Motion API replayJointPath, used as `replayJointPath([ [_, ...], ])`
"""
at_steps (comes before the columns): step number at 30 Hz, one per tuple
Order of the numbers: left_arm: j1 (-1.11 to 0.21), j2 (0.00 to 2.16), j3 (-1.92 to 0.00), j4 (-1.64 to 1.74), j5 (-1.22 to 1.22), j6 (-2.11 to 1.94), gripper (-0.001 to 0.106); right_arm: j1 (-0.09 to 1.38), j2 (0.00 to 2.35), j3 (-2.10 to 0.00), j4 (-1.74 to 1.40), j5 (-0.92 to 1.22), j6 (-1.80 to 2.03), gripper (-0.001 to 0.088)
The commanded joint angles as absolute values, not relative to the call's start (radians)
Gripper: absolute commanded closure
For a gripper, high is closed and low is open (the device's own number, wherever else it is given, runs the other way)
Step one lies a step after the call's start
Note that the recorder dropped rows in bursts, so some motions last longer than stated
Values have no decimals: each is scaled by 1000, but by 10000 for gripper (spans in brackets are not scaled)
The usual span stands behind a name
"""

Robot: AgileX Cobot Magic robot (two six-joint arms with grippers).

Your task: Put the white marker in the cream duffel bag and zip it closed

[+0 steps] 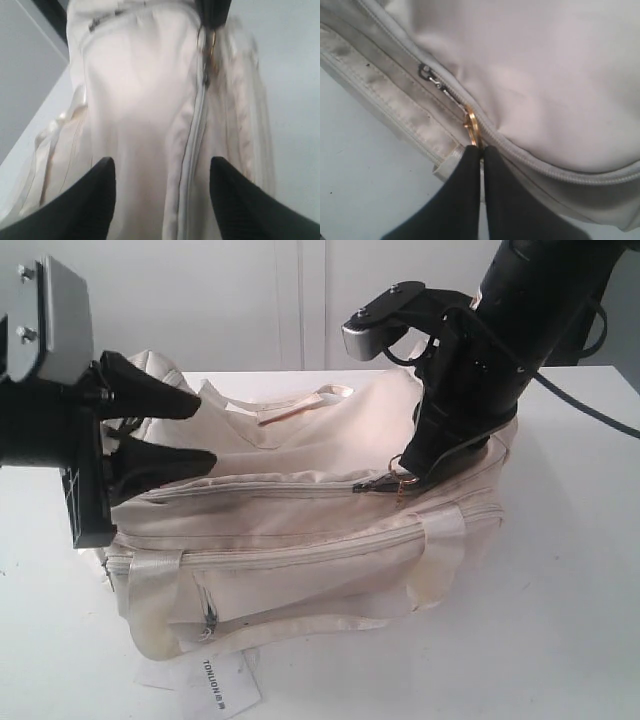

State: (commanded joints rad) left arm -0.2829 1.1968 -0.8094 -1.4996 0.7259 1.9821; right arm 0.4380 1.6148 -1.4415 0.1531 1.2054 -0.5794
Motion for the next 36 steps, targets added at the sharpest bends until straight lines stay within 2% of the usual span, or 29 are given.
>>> replayJointPath([
  [2, -290, 1203, -809, -1545, 772, 1994, 451, 438, 1615, -1442, 153, 1205, -579, 868],
  [9, -402, 1260, -826, -1519, 683, 1992, 451, 438, 1615, -1442, 148, 1206, -579, 868],
  [14, -513, 1307, -849, -1487, 486, 1939, 451, 438, 1615, -1442, 114, 1210, -579, 868],
  [20, -609, 1360, -872, -1425, 382, 1950, 451, 436, 1615, -1442, 120, 1203, -579, 868],
  [25, -630, 1379, -883, -1425, 260, 1980, 451, 436, 1615, -1442, 122, 1198, -579, 868],
  [36, -630, 1416, -887, -1428, 305, 1993, 451, 436, 1617, -1442, 131, 1181, -579, 868],
])
